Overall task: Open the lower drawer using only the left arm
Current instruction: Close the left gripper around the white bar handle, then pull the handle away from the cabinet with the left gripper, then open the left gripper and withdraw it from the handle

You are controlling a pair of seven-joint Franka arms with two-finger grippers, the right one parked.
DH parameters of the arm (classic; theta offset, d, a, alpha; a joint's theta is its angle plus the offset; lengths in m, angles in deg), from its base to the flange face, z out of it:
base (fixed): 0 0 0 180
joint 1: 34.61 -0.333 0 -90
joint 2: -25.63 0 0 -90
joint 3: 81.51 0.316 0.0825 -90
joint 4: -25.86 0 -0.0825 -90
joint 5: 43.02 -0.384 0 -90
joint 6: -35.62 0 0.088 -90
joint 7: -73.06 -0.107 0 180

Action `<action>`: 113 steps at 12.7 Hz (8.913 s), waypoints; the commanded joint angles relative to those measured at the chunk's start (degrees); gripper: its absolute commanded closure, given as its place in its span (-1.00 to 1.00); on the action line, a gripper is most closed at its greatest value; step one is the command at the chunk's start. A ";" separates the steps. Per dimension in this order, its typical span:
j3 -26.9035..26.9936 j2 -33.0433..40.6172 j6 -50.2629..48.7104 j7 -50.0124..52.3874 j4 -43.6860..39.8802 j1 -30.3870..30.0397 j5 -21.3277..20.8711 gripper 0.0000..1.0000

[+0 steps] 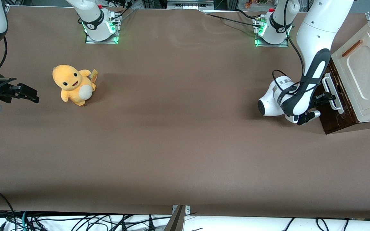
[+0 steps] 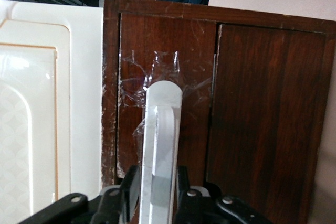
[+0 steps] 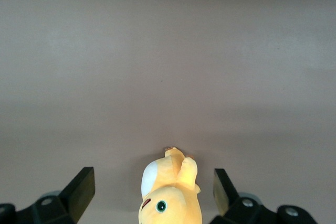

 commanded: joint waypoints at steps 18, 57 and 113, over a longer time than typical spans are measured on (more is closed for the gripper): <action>-0.52 -0.45 -0.67 -0.17 -1.19 0.52 -0.70 0.62; -6.85 -0.62 -5.33 -2.10 -4.97 1.49 7.82 0.63; -11.33 -0.01 -5.85 -10.79 -27.02 1.40 33.93 -1.00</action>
